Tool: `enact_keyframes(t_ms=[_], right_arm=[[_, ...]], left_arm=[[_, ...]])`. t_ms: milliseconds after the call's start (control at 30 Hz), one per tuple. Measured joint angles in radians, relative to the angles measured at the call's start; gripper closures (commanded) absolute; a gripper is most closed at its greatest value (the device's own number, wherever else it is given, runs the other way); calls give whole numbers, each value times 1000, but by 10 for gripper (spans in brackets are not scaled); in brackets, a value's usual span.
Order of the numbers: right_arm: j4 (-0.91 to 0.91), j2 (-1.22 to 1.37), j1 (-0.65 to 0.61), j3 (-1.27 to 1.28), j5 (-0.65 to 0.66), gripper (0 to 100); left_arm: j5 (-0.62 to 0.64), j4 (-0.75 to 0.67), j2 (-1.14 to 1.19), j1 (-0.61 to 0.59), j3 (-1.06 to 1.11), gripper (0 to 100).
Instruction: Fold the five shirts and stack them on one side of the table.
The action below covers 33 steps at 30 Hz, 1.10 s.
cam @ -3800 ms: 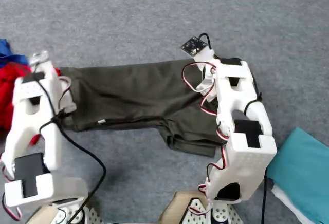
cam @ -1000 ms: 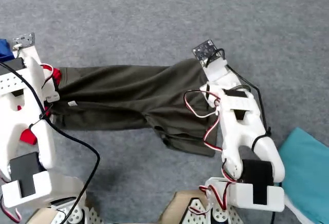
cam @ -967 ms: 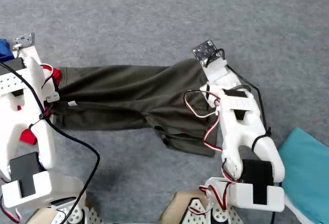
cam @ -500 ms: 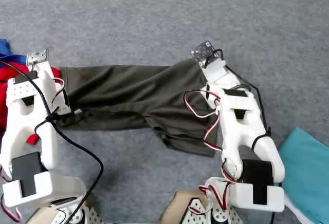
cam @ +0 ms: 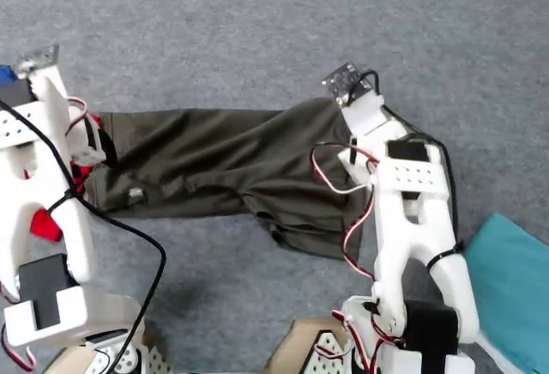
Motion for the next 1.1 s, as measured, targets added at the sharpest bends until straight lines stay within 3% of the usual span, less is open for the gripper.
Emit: enact_keyframes(t_ms=[233, 367, 567, 700, 800, 967, 1100], right_arm=[[241, 35, -18, -140, -149, 825], [356, 57, -58, -207, -222, 825], [443, 137, -117, -264, -342, 825], [433, 210, -123, -296, -400, 825], [423, 273, -123, -296, -420, 827], [411, 379, -123, -298, -420, 846], [370, 402, -121, -298, -420, 979]], left_arm=[[-9, 29, 0, -17, -57, 786], [-72, -74, -18, -43, 26, 787], [-98, -382, -293, -44, 445, 781], [-2, -686, -514, -44, 793, 781], [94, -907, -537, -44, 984, 781], [137, -1007, -503, -58, 1008, 781], [167, -1053, -402, -63, 1007, 781]])
